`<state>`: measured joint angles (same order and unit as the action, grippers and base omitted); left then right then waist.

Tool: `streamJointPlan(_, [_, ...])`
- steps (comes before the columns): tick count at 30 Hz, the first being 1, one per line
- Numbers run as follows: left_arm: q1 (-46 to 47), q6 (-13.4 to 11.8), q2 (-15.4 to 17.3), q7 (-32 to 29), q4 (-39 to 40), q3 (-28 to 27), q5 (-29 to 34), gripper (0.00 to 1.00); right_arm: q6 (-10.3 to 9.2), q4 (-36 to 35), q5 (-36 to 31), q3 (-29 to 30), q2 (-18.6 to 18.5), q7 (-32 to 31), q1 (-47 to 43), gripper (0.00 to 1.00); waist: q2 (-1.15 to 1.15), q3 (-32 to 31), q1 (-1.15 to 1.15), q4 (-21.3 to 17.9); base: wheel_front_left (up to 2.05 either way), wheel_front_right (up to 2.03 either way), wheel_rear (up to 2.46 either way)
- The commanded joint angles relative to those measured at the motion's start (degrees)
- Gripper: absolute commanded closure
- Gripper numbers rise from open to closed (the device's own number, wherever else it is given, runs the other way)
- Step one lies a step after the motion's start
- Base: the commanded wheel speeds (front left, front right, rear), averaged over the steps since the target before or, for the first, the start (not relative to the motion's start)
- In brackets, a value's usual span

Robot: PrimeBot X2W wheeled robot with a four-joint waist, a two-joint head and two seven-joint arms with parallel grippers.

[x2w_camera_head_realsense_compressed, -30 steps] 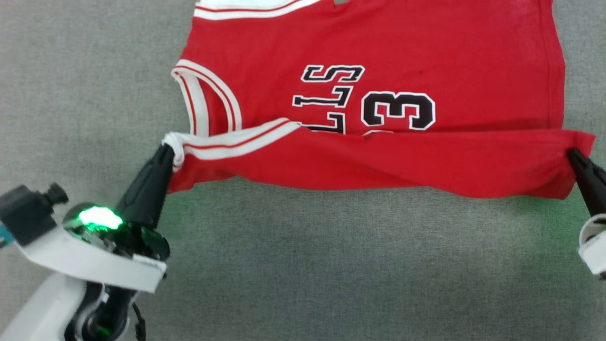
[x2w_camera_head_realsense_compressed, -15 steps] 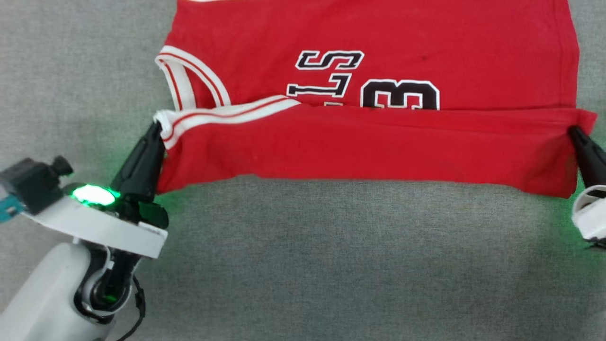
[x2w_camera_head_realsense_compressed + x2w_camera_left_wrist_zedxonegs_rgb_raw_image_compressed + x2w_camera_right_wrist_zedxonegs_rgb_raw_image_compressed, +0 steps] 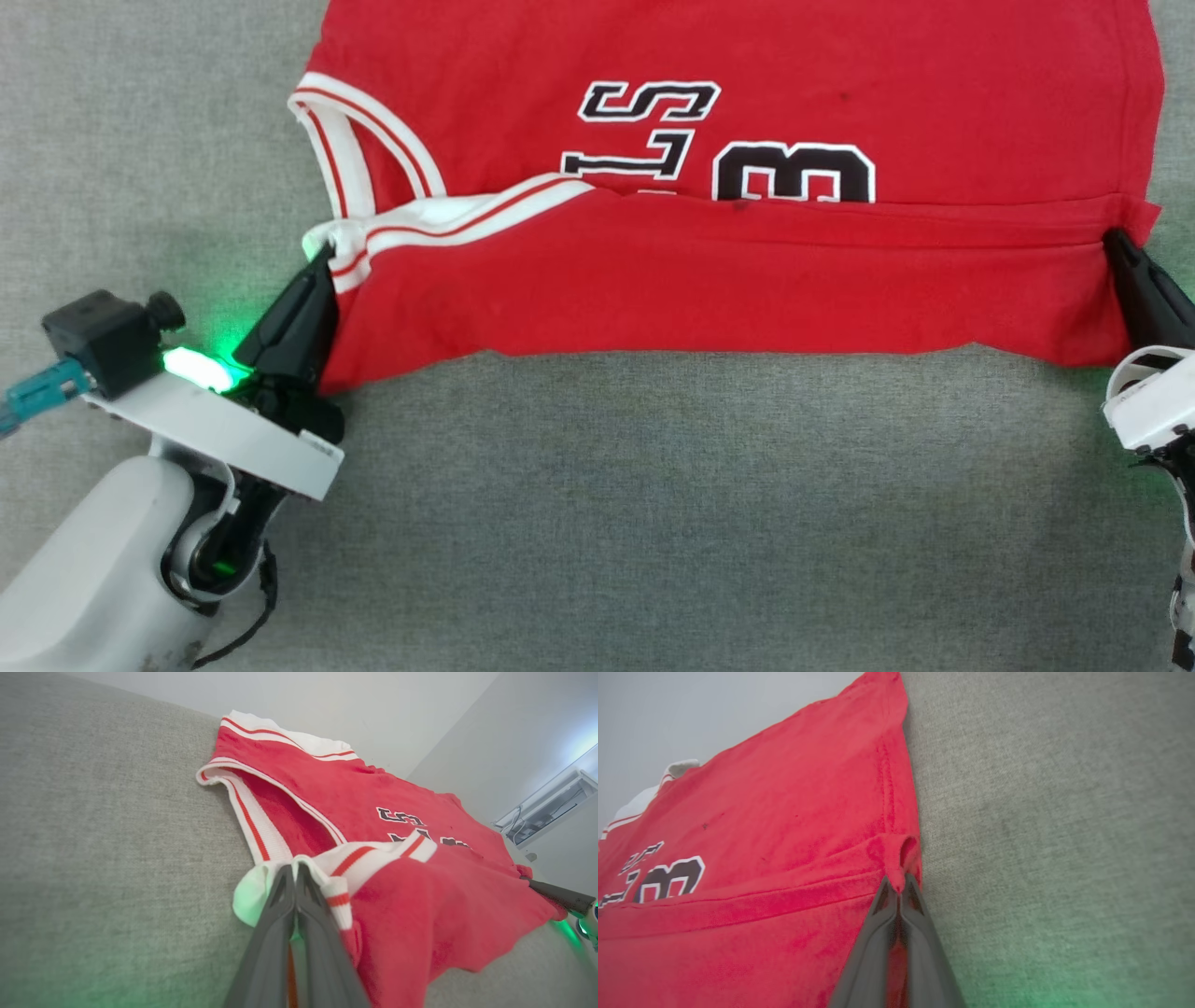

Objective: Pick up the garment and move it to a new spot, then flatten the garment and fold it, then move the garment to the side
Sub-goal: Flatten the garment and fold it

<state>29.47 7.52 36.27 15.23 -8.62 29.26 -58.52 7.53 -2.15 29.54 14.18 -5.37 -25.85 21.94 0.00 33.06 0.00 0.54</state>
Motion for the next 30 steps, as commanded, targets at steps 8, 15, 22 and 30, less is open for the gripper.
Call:
streamJointPlan(8, [3.8,-0.1,5.95,-2.28,-1.09,5.57,-1.77,0.0,-0.07,0.43,-1.67,-3.07,-2.46,3.52,-1.77,0.0,0.0,-3.88,0.0,0.65,0.0,0.0,0.0])
streamJointPlan(15, [10.53,-0.4,14.57,-11.91,0.44,7.19,-1.7,0.0,-0.06,-3.5,-2.04,-3.09,-2.83,4.77,-2.88,0.0,0.0,-7.69,0.0,0.76,0.0,0.0,0.0])
streamJointPlan(22, [15.65,-4.28,20.01,-32.47,5.37,9.52,-6.15,0.0,-0.06,-7.02,-1.76,-1.9,-2.75,3.72,-4.28,0.0,0.0,-10.23,0.0,0.3,0.0,0.0,0.0])
streamJointPlan(30, [16.93,-5.71,21.95,-53.91,12.93,15.42,-13.29,0.0,-0.06,-8.61,-1.14,-1.77,-2.01,3.54,-5.05,0.0,0.0,-9.46,0.0,-0.9,0.0,0.0,0.0])
